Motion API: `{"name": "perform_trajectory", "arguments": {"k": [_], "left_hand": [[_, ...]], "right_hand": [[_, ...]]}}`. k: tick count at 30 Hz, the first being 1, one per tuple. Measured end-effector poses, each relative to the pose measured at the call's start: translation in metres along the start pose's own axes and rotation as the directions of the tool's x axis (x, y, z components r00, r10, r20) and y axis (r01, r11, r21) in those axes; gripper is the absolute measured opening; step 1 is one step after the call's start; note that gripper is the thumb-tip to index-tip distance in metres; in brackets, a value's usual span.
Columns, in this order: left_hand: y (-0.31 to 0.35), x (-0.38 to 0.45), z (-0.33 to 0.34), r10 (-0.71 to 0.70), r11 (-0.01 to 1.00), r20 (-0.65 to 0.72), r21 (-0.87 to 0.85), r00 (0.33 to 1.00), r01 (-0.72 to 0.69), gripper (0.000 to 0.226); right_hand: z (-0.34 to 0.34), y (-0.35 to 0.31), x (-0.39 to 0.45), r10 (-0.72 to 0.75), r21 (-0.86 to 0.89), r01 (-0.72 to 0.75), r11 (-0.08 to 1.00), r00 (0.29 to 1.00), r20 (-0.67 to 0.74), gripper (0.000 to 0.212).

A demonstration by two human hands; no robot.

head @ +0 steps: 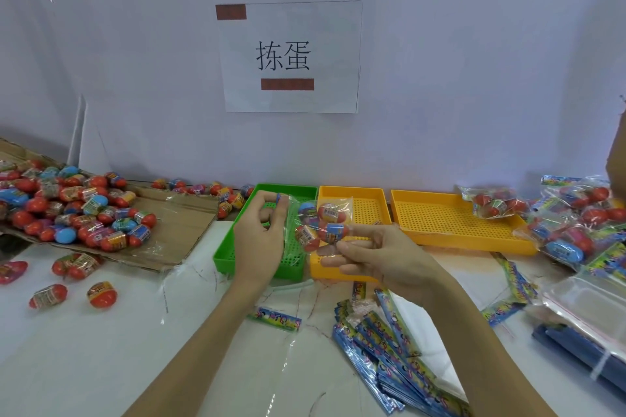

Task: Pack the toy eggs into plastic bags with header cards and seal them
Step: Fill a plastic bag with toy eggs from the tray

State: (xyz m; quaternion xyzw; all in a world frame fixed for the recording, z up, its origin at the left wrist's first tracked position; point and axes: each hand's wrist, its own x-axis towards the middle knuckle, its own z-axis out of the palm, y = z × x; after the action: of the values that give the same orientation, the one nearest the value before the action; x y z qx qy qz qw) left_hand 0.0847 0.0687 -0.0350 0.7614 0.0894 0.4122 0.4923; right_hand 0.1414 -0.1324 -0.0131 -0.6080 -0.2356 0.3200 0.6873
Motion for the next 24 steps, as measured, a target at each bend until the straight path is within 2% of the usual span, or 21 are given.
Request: {"name": "perform_trajectory", "arguments": {"k": [2, 6, 8, 10, 11, 13, 15, 16, 18, 20, 22, 24], "left_hand": [[0.001, 0.001, -0.001, 0.004, 1.000, 0.003, 0.012, 1.000, -0.004, 0.015], [0.004, 0.002, -0.005, 0.050, 0.998, 0.081, 0.037, 0.995, -0.053, 0.016], [0.002, 0.002, -0.006, 0.042, 0.998, 0.088, 0.040, 0.995, -0.045, 0.019], [-0.001, 0.003, -0.006, -0.002, 0.999, 0.074, 0.042, 0.997, -0.001, 0.021], [-0.002, 0.004, -0.006, -0.030, 0.999, 0.066, 0.042, 0.997, 0.027, 0.022], [-0.004, 0.006, -0.008, -0.058, 0.997, 0.050, 0.044, 0.997, 0.056, 0.022], [-0.003, 0.006, -0.008, -0.027, 0.996, 0.048, 0.083, 0.998, 0.023, 0.021], [-0.002, 0.004, -0.007, 0.020, 0.993, 0.057, 0.117, 0.998, -0.026, 0.023], [0.004, -0.004, -0.002, 0.159, 0.968, 0.137, 0.174, 0.978, -0.182, 0.027], [0.011, -0.015, 0.006, 0.312, 0.898, 0.328, 0.204, 0.892, -0.389, 0.030], [0.017, -0.029, 0.016, 0.473, 0.754, 0.529, 0.171, 0.705, -0.635, 0.029], [0.023, -0.043, 0.027, 0.555, 0.653, 0.659, 0.032, 0.507, -0.756, 0.028]], "right_hand": [[-0.001, -0.001, 0.000, 0.015, -0.009, -0.015, 1.000, 1.000, 0.022, 0.074], [0.002, -0.003, -0.002, 0.083, 0.007, -0.084, 0.996, 0.994, 0.075, 0.042], [0.001, -0.004, -0.003, 0.106, -0.068, -0.101, 0.993, 0.992, 0.075, 0.043], [-0.006, -0.005, -0.004, 0.100, -0.103, -0.098, 0.990, 0.995, 0.007, 0.049], [-0.013, -0.008, -0.004, 0.057, -0.065, -0.061, 0.996, 0.996, -0.065, 0.051], [-0.027, -0.016, -0.007, -0.106, 0.155, 0.146, 0.977, 0.965, -0.240, 0.050], [-0.039, -0.023, -0.011, -0.245, 0.415, 0.396, 0.819, 0.895, -0.372, 0.049], [-0.041, -0.024, -0.012, -0.288, 0.463, 0.465, 0.755, 0.869, -0.403, 0.051], [-0.038, -0.021, -0.010, -0.314, 0.383, 0.487, 0.785, 0.845, -0.432, 0.057], [-0.030, -0.014, -0.007, -0.286, 0.272, 0.422, 0.865, 0.859, -0.426, 0.050], [-0.023, -0.010, -0.004, -0.234, 0.250, 0.351, 0.902, 0.887, -0.399, 0.038], [-0.020, -0.008, -0.002, -0.192, 0.251, 0.301, 0.920, 0.905, -0.379, 0.032]]}}
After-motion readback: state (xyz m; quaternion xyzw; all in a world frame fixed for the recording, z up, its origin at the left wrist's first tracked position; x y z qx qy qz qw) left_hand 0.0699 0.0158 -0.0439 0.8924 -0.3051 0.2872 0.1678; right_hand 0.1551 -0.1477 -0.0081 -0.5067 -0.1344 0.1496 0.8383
